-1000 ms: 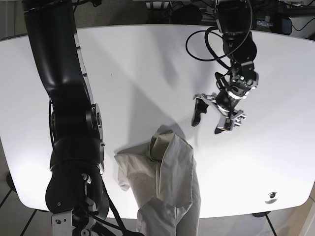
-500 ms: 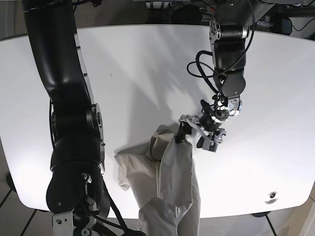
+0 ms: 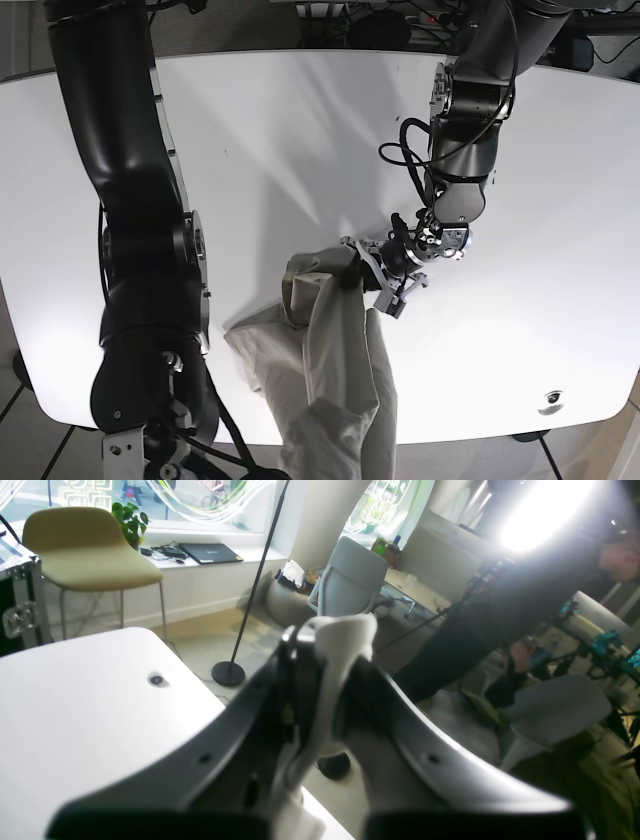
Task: Fold the T-shirt properly
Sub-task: 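Grasp the hanging beige shirt with the left gripper, then stretch the beige shirt between both grippers and lay it flat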
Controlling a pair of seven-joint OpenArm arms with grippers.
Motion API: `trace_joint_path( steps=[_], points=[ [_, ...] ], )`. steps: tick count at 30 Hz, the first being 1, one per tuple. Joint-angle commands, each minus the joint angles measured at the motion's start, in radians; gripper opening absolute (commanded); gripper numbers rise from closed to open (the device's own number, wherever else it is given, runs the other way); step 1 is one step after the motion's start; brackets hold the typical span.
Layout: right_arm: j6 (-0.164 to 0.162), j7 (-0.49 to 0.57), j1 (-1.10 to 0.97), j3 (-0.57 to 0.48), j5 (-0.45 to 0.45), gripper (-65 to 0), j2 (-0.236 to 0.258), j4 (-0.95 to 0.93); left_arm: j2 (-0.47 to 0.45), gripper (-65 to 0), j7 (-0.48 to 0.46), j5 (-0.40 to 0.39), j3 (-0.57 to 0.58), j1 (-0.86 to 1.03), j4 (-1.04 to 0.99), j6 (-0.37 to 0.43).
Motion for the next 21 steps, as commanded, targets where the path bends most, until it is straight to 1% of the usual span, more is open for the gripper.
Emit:
trace_joint_path(
  steps=[1, 3, 5, 6, 8, 9, 11, 12, 13, 14, 16, 17, 18, 21],
  points=[
    [-0.007, 0.036, 0.045, 0.007, 0.003, -63.1, 0.010, 0.016, -0.019, -65.0, 0.011, 0.003, 0.009, -0.020, -0.003, -0.013],
    [-0.007, 0.036, 0.045, 0.015, 0.003, -63.1, 0.010, 0.016, -0.030, -64.6, 0.008, 0.001, 0.003, 0.003, -0.001, -0.013],
    [-0.007, 0.036, 0.045, 0.048, 0.000, -63.1, 0.010, 0.013, -0.032, -64.4, 0.008, -0.002, 0.001, 0.012, 0.005, -0.014],
    [-0.007, 0.036, 0.045, 0.048, -0.004, -63.1, 0.010, 0.009, -0.033, -64.4, 0.008, -0.002, -0.013, 0.012, 0.034, -0.014],
    [-0.012, 0.036, 0.045, 0.056, -0.005, -63.1, 0.018, 0.008, -0.049, -64.4, 0.013, 0.000, -0.080, 0.041, 0.121, -0.016],
    [-0.015, 0.036, 0.045, 0.071, -0.005, -63.1, 0.034, 0.006, -0.062, -64.4, 0.031, 0.000, -0.113, 0.064, 0.183, -0.031],
    [-0.017, 0.036, 0.032, 0.079, -0.007, -63.1, 0.044, 0.006, -0.067, -64.4, 0.111, 0.000, -0.139, 0.067, 0.281, -0.065],
    [-0.018, 0.038, 0.020, 0.079, -0.007, -63.1, 0.070, 0.003, -0.067, -64.4, 0.165, 0.000, -0.185, 0.069, 0.361, -0.065],
    [-0.018, 0.042, 0.014, 0.081, -0.007, -63.1, 0.082, -0.020, -0.069, -64.4, 0.194, 0.004, -0.221, 0.069, 0.408, -0.065],
    [-0.018, 0.064, 0.012, 0.081, -0.007, -63.1, 0.094, -0.055, -0.075, -64.4, 0.223, 0.006, -0.251, 0.062, 0.443, -0.065],
    [-0.018, 0.140, 0.000, 0.081, -0.007, -63.1, 0.120, -0.136, -0.115, -64.4, 0.283, 0.001, -0.292, 0.047, 0.505, -0.065],
    [-0.018, 0.191, -0.002, 0.081, -0.007, -63.1, 0.143, -0.211, -0.131, -64.4, 0.324, 0.001, -0.315, 0.003, 0.537, -0.065],
    [-0.018, 0.226, 0.000, 0.081, -0.007, -63.1, 0.156, -0.271, -0.142, -64.4, 0.344, 0.003, -0.332, -0.036, 0.546, -0.065],
    [-0.018, 0.317, 0.032, 0.081, -0.007, -63.1, 0.182, -0.414, -0.191, -64.4, 0.404, 0.003, -0.352, -0.168, 0.546, -0.065]
  ],
)
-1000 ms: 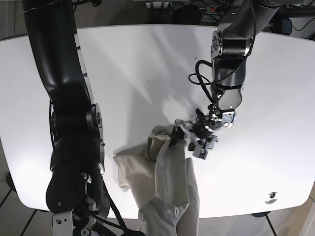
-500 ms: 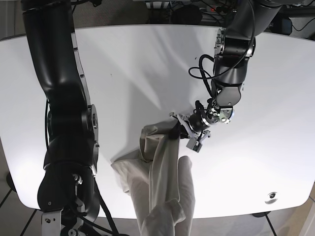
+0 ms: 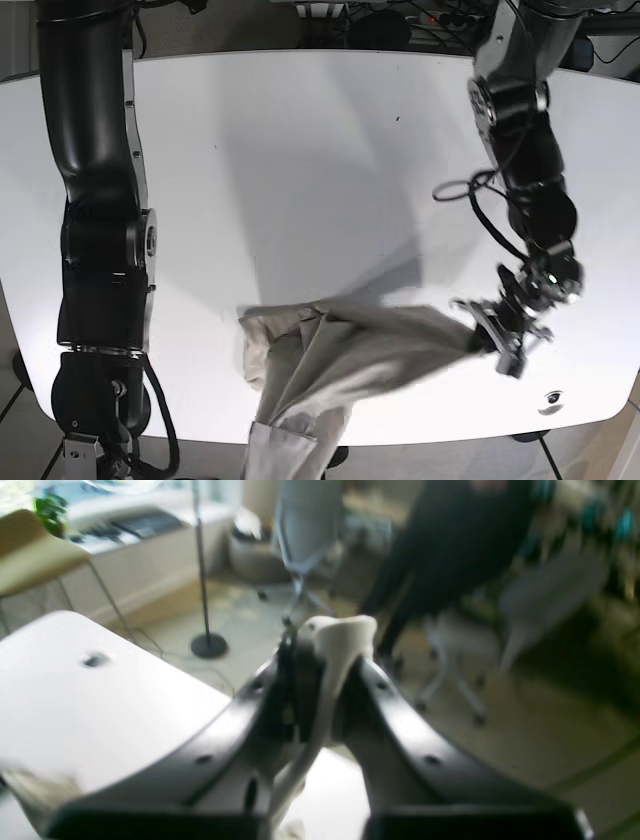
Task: Fold the T-shirt properly
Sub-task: 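Stretch the beige shirt between both grippers and lay it flat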
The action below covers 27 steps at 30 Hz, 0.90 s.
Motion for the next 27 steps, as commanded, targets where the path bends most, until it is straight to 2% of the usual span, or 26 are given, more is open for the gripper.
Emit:
trace_joint_path(
  steps=[1, 5, 9, 10, 14, 17, 20, 23, 25, 27],
  points=[
    [-0.003, 0.094, 0.087, 0.004, 0.018, -63.1, 0.013, -0.062, -0.036, -64.4, -0.011, -0.028, 0.001, -0.140, 0.029, -0.005],
    [-0.003, 0.197, 0.087, 0.003, 0.018, -63.1, 0.018, -0.241, -0.107, -64.4, 0.000, -0.023, 0.007, -0.356, -0.047, -0.005],
    [-0.003, 0.206, 0.087, 0.004, 0.027, -63.1, 0.019, -0.272, -0.185, -64.4, 0.000, -0.023, 0.009, -0.608, -0.202, -0.005],
    [-0.003, 0.201, 0.087, 0.006, 0.027, -63.1, 0.019, -0.258, -0.205, -64.4, 0.000, -0.023, 0.009, -0.685, -0.243, -0.005],
    [-0.003, 0.066, 0.087, 0.127, 0.025, -63.1, 0.012, -0.142, -0.257, -64.4, 0.000, -0.023, 0.009, -0.698, -0.258, -0.005],
    [-0.003, 0.022, 0.087, 0.139, 0.027, -63.1, 0.012, -0.034, -0.271, -64.4, 0.023, -0.029, 0.002, -0.698, -0.255, -0.005],
    [-0.003, -0.060, -0.018, 0.205, 0.027, -63.1, 0.012, 0.133, -0.314, -64.4, 0.046, -0.057, -0.016, -0.584, -0.152, -0.005],
    [-0.003, -0.136, -0.262, 0.227, 0.027, -63.1, 0.012, 0.359, -0.322, -64.4, 0.047, -0.158, -0.030, -0.298, 0.030, -0.005],
    [-0.003, -0.153, -0.395, 0.227, 0.027, -63.1, 0.012, 0.463, -0.331, -64.4, 0.047, -0.189, -0.037, -0.165, 0.105, -0.005],
    [-0.003, -0.155, -0.572, 0.227, 0.027, -63.1, 0.012, 0.601, -0.328, -64.4, 0.047, -0.232, -0.099, 0.019, 0.211, -0.005]
  ],
)
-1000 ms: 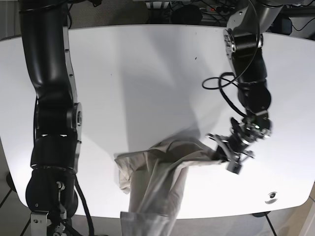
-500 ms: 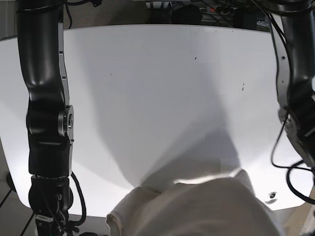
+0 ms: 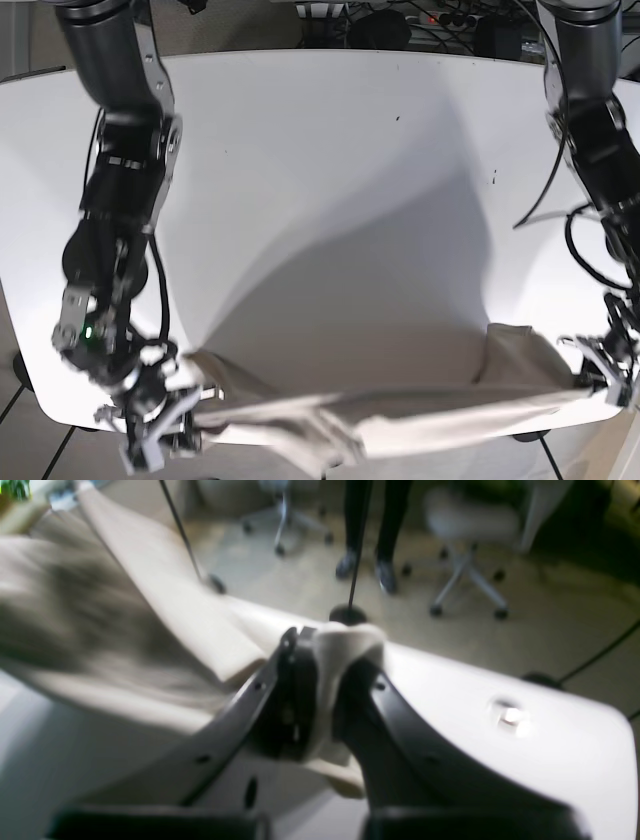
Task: Fold the T-shirt properly
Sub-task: 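Stretch the beige shirt between both grippers and lay it flat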
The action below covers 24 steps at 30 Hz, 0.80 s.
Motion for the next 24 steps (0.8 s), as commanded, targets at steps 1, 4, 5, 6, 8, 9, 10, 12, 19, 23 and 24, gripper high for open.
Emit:
trace_joint_path(
  steps=[1, 4, 5, 6, 8, 9, 10, 12, 19, 23, 24],
  points=[
    [-0.004, 0.049, -0.071, 0.002, 0.011, -63.1, 0.012, 0.115, -0.037, -64.4, -0.039, -0.045, -0.057, 0.085, 0.099, 0.012],
    [-0.004, 0.049, -0.258, 0.008, 0.011, -63.1, 0.012, 0.227, -0.022, -64.4, -0.037, -0.097, -0.074, 0.240, 0.176, 0.012],
    [-0.004, 0.049, -0.321, 0.030, 0.011, -63.1, 0.010, 0.265, -0.020, -64.4, -0.037, -0.106, -0.085, 0.299, 0.205, 0.012],
    [-0.004, 0.049, -0.379, 0.048, 0.011, -63.1, -0.003, 0.293, -0.017, -64.6, -0.037, -0.112, -0.114, 0.365, 0.235, 0.012],
    [0.004, 0.049, -0.473, 0.087, 0.011, -63.1, -0.031, 0.325, -0.002, -64.6, -0.037, -0.112, -0.160, 0.466, 0.292, 0.012],
    [0.005, 0.049, -0.513, 0.103, 0.011, -63.1, -0.032, 0.335, 0.018, -64.6, -0.037, -0.111, -0.170, 0.500, 0.309, 0.012],
    [0.005, 0.049, -0.572, 0.120, 0.011, -63.1, -0.037, 0.354, 0.035, -64.6, -0.037, -0.111, -0.174, 0.543, 0.335, 0.012],
    [0.004, 0.049, -0.661, 0.137, 0.012, -63.1, -0.040, 0.382, 0.041, -64.6, -0.037, -0.112, -0.215, 0.639, 0.378, 0.012],
    [-0.001, 0.049, -0.899, 0.306, 0.162, -63.1, -0.059, 0.391, 0.093, -64.6, -0.037, -0.112, -0.322, 0.840, 0.470, 0.012],
    [0.005, 0.051, -0.991, 0.335, 0.196, -63.1, -0.059, 0.389, 0.138, -64.6, -0.037, -0.111, -0.365, 0.915, 0.518, 0.012],
    [0.005, 0.056, -1.010, 0.335, 0.195, -63.1, -0.059, 0.389, 0.139, -64.6, -0.037, -0.112, -0.381, 0.945, 0.536, 0.012]
  ],
)
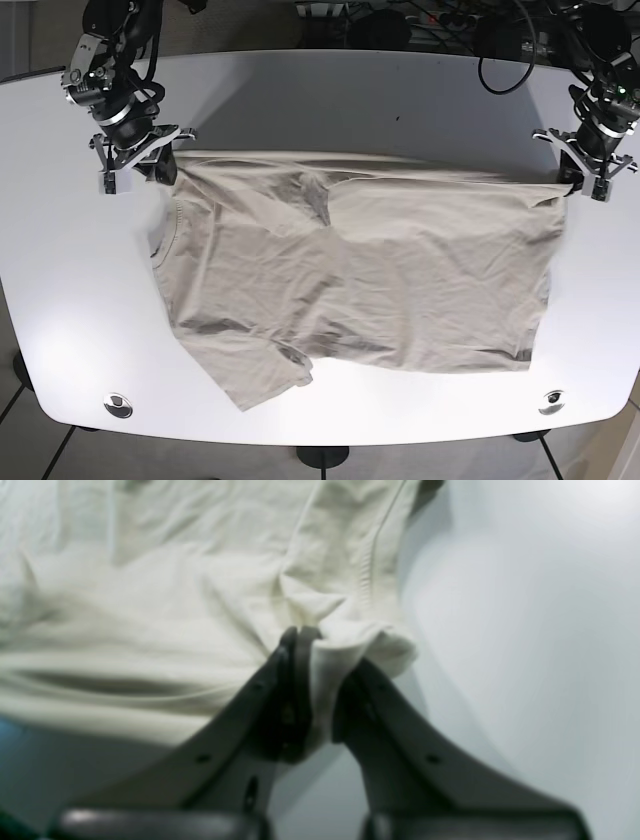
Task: Fold the T-shirt properly
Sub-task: 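Stretch the beige shirt between both grippers and lay it flat, then regrasp the shirt's edge corners with both grippers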
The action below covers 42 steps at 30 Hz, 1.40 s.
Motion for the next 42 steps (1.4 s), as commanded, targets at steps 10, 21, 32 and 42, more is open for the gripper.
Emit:
trace_joint_path(
  steps=[10, 21, 32, 42],
  points=[
    [0.046, 0.031, -0.115, 0.071, 0.004, -63.1, 0.006, 0.017, 0.031, -64.6, -0.022, 0.001, -0.142, 0.187, 0.112, 0.015],
    [0.048, 0.030, -0.096, 0.071, 0.004, -63.1, 0.006, 0.016, 0.016, -64.6, -0.022, 0.015, -0.088, 0.130, 0.109, 0.015],
    [0.046, 0.030, 0.063, 0.071, -0.005, -63.1, 0.012, -0.158, -0.106, -64.6, -0.027, 0.259, 0.156, -0.265, -0.152, 0.015],
    [0.048, 0.030, 0.169, 0.070, -0.005, -62.8, 0.014, -0.231, -0.187, -53.5, -0.030, 0.261, 0.338, -0.514, -0.419, 0.015]
  ],
)
